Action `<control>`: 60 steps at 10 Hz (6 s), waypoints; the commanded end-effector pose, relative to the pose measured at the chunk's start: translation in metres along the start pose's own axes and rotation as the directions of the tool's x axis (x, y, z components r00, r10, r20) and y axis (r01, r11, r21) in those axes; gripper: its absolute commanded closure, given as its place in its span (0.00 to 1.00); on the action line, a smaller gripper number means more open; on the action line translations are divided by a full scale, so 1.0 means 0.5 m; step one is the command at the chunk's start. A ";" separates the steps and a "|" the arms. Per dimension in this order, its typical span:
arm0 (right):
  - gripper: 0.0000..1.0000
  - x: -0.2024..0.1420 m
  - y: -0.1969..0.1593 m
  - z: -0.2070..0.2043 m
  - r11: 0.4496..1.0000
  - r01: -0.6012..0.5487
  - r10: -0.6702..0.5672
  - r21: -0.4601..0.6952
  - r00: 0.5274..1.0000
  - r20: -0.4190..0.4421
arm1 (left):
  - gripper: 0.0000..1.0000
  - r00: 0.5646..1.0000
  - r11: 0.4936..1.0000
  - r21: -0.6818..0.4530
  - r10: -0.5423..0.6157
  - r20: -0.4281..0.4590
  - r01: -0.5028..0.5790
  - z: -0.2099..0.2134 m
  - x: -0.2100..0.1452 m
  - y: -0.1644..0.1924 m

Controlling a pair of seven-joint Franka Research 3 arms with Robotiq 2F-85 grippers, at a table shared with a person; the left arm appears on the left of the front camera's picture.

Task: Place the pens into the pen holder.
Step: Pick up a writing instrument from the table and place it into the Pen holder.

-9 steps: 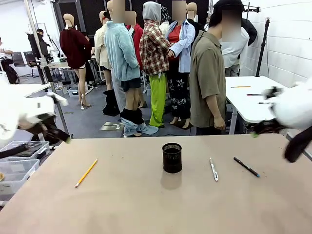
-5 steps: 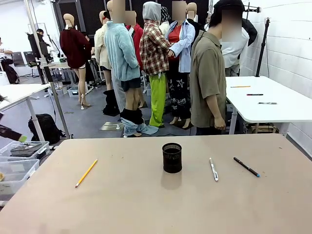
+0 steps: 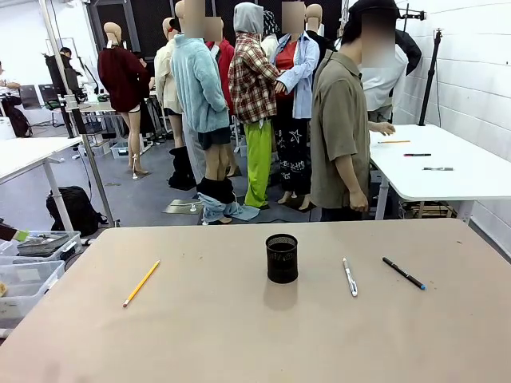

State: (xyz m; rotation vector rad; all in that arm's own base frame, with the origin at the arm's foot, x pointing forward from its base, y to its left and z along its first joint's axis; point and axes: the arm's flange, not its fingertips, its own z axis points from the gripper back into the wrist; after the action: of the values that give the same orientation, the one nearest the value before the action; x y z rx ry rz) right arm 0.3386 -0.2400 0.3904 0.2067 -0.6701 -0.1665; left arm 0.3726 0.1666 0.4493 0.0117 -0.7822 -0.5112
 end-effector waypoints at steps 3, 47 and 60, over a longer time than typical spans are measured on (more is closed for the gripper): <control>0.00 0.037 0.050 0.012 0.998 -0.067 0.067 0.012 0.998 0.012 | 0.00 1.000 0.999 0.009 0.031 -0.004 -0.031 0.004 0.007 -0.003; 1.00 0.096 0.514 -0.267 0.658 -0.681 0.753 0.322 0.607 -0.255 | 0.00 1.000 0.999 0.009 0.031 -0.004 -0.031 0.004 0.007 -0.003; 1.00 0.149 0.798 -0.204 -0.049 -0.607 0.557 0.793 0.643 0.526 | 0.00 1.000 0.999 0.009 0.031 -0.004 -0.031 0.004 0.007 -0.003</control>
State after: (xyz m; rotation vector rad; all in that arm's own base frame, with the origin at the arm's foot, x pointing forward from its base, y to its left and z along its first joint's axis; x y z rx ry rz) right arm 0.4820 0.1401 0.4627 1.0752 -0.7869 1.2362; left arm 0.3726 0.1628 0.4538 0.0134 -0.7830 -0.4906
